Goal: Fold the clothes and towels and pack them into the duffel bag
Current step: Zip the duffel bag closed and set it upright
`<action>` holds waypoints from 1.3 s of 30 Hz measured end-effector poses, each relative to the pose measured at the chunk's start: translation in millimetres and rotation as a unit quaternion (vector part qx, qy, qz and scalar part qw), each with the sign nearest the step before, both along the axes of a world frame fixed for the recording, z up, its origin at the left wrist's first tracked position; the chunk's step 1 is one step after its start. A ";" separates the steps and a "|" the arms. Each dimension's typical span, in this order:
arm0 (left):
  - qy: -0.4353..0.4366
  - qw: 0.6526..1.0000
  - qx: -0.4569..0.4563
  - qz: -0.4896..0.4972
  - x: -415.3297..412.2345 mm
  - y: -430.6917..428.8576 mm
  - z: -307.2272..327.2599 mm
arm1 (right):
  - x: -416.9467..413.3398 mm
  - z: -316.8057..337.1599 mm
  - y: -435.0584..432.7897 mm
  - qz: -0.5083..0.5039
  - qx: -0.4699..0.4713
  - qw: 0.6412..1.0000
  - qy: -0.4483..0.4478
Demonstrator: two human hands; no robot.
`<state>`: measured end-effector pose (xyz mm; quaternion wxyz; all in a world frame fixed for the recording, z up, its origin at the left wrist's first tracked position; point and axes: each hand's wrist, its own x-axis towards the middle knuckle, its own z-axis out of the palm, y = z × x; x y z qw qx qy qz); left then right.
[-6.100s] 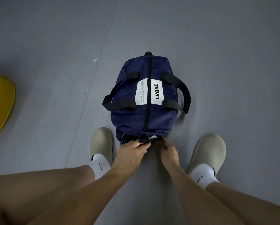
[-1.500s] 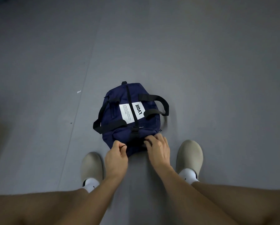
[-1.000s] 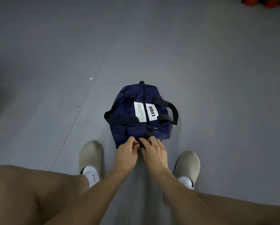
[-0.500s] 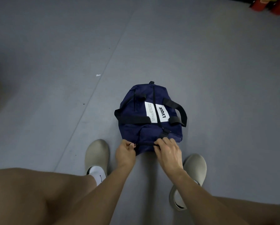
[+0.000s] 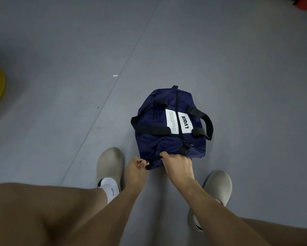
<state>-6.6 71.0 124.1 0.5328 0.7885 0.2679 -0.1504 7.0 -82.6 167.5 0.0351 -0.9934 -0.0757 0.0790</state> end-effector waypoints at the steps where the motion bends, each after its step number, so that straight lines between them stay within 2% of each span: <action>1: 0.020 1.000 0.001 0.011 -1.6 1.7 -7.1 | -1.9 -0.2 -0.5 -0.003 0.001 1.000 -0.001; 4: 0.063 0.997 0.011 0.035 -3.1 -1.1 -23.3 | -3.6 -0.9 -7.5 -0.010 0.023 1.000 0.012; 8: 0.077 0.996 0.034 0.040 1.0 -7.9 -33.6 | 0.0 0.9 -12.5 -0.004 0.037 0.999 0.002; 18: 0.097 0.982 0.156 -0.039 -2.5 3.0 -63.6 | -8.5 -12.4 -10.4 -0.036 0.106 0.988 -0.111; 23: 0.093 0.974 0.198 -0.065 -3.2 9.6 -77.9 | -15.2 -24.8 -8.4 -0.062 0.158 0.977 -0.126; 28: 0.048 0.967 0.222 -0.114 -0.2 13.4 -74.1 | -15.1 -27.3 -8.7 -0.080 0.174 0.973 -0.126; 32: -0.005 0.965 0.196 -0.175 1.6 25.2 -62.5 | -11.7 -20.2 -12.1 -0.088 0.181 0.973 -0.113; 36: -0.043 0.959 0.183 -0.212 8.4 20.2 -38.6 | -10.7 -7.7 -23.8 -0.096 0.219 0.970 -0.041; 39: -0.137 0.946 0.203 -0.214 20.1 -4.2 -5.7 | -8.1 6.8 -40.2 -0.111 0.263 0.958 -0.004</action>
